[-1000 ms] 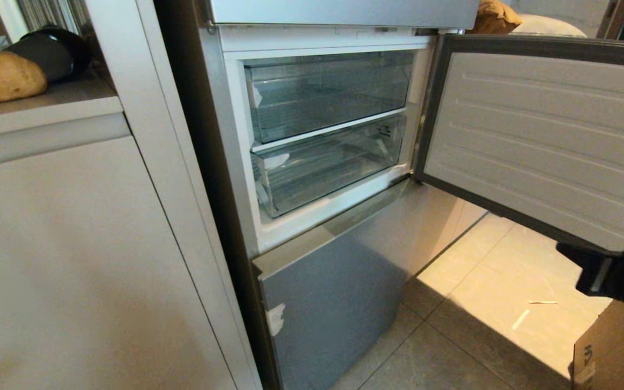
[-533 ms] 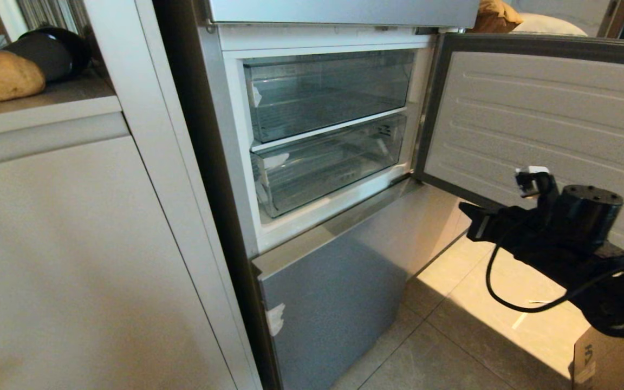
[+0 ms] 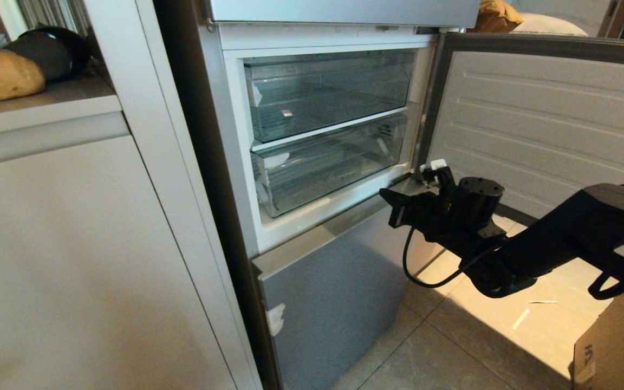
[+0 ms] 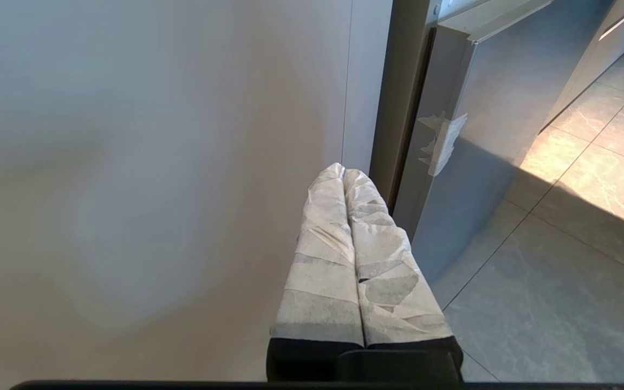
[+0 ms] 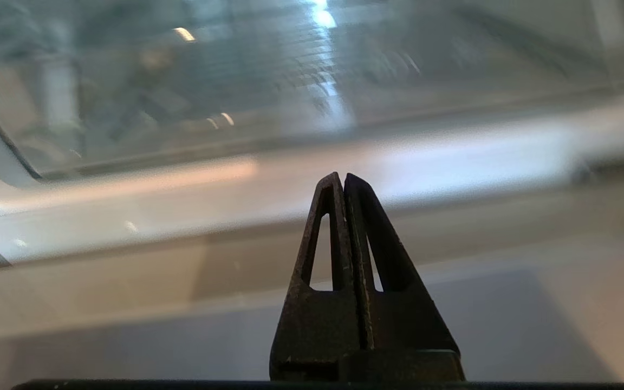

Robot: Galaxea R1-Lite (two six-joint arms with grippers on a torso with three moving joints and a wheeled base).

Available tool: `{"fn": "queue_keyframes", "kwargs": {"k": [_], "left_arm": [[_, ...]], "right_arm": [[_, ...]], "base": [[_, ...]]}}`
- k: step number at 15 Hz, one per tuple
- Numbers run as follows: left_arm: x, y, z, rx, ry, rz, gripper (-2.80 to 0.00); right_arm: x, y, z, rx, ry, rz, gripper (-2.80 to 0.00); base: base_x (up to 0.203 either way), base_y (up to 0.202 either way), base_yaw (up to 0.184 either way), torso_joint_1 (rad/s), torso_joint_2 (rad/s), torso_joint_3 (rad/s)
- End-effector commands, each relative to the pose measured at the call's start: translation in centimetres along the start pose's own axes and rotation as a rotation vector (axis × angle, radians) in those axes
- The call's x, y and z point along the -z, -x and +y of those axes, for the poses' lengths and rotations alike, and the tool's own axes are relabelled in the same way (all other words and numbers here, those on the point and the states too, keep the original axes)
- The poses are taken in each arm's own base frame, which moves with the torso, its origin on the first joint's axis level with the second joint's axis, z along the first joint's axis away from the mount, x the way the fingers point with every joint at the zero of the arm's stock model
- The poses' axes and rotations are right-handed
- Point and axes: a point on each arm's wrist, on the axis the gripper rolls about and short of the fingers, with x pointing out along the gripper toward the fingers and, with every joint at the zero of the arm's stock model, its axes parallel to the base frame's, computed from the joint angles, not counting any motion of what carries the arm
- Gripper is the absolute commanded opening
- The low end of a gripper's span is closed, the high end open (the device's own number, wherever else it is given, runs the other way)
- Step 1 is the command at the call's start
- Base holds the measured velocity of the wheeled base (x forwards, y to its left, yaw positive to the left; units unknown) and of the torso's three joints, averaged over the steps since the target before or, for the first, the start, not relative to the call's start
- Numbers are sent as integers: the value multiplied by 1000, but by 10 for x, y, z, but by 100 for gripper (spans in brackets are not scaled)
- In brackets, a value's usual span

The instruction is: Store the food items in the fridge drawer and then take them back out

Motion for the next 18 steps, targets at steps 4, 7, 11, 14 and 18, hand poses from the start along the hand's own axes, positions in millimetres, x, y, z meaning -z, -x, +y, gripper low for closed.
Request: {"fn": "queue_keyframes", "kwargs": {"k": [4, 7, 11, 14, 18], "left_arm": [[0, 0, 0, -1, 0, 2, -280], [0, 0, 0, 0, 0, 0, -280], [0, 0, 0, -1, 0, 0, -280], [0, 0, 0, 1, 1, 0, -280], [0, 0, 0, -1, 0, 0, -280]], "right_arm": [[-14, -33, -1, -82, 46, -91, -280], [-14, -39, 2, -164, 115, -101, -280], [-18, -41, 7, -222, 184, -120, -280], [-28, -46, 12, -276, 243, -161, -280], [-34, -59, 12, -280, 272, -208, -280]], "base": [[0, 0, 0, 0, 0, 0], [0, 0, 0, 0, 0, 0], [0, 0, 0, 0, 0, 0], [0, 0, 0, 0, 0, 0], [0, 0, 0, 0, 0, 0]]}}
